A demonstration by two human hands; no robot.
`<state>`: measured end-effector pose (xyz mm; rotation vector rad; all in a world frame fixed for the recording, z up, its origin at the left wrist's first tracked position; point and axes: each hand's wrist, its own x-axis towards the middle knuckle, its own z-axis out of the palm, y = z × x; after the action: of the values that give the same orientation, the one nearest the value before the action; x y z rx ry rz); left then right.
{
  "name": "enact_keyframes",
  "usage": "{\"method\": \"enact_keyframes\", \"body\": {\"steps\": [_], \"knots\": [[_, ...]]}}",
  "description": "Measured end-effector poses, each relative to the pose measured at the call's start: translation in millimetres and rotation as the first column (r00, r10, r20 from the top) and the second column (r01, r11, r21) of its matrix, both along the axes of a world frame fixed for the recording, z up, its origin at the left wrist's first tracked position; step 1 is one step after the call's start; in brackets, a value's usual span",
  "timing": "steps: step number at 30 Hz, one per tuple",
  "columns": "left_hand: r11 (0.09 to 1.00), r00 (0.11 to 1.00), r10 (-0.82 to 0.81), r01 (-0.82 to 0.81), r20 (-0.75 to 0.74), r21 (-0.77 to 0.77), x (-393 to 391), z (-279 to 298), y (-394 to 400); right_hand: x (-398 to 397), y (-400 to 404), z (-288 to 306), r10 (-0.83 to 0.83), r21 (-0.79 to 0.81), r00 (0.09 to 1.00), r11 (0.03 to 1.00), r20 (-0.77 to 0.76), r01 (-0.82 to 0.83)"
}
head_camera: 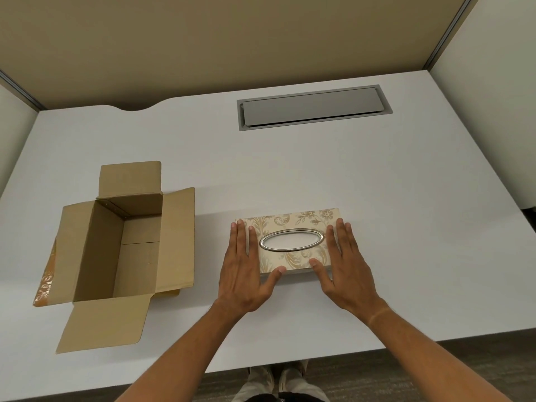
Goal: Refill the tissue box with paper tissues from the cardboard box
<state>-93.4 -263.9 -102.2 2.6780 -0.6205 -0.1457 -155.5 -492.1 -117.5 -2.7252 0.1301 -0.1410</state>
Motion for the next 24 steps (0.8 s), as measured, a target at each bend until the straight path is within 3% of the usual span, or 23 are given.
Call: {"method": "enact_keyframes", "body": {"steps": [24], "knots": [[0.985, 0.999, -0.015, 0.021, -0.037, 0.173, 28, 11, -5, 27, -10, 13, 0.012, -0.094, 0.999, 0.995, -0.05, -0.017]]}}
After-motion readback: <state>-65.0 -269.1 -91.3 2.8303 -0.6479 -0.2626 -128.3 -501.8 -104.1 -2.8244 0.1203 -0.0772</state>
